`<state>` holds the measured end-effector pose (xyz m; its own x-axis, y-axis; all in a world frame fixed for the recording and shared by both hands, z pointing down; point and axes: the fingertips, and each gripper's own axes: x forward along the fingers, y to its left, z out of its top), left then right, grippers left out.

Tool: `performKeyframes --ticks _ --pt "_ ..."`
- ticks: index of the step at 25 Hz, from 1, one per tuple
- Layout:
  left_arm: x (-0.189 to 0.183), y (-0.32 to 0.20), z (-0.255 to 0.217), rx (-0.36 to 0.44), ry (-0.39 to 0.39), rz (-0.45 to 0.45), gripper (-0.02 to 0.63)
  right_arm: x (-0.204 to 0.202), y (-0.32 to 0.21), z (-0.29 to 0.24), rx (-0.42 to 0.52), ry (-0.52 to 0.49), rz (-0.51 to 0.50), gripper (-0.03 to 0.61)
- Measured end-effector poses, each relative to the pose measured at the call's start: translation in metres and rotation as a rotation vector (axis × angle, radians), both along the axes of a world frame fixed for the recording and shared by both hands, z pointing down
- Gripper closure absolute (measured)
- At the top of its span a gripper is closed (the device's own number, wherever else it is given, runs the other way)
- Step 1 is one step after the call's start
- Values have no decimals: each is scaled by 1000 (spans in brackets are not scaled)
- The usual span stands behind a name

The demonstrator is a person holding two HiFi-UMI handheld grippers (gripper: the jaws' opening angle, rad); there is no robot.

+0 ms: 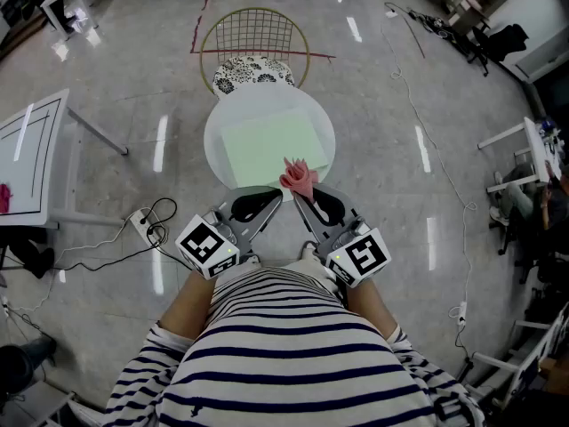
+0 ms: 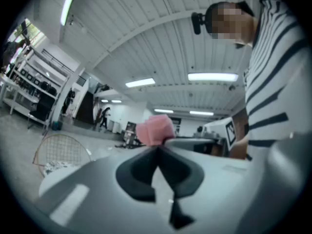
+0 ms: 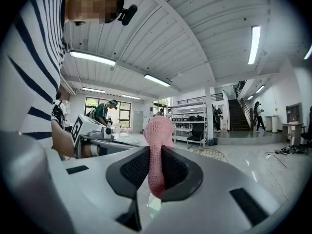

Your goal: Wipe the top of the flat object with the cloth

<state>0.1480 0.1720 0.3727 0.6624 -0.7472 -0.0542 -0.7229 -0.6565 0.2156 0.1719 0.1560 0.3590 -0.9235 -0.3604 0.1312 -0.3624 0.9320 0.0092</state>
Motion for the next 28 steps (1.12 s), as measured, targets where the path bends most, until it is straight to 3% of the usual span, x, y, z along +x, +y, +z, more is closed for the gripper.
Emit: performKeyframes --ticks 11,18,28 --pt "2 -2 -3 3 9 -5 609 -1 -2 -2 3 3 -14 531" --pt "-4 -1 3 -6 2 -23 609 0 -1 -3 -56 -60 -26 531" --pt "-6 12 6 -11 10 -44 609 3 9 3 -87 -8 -28 531"
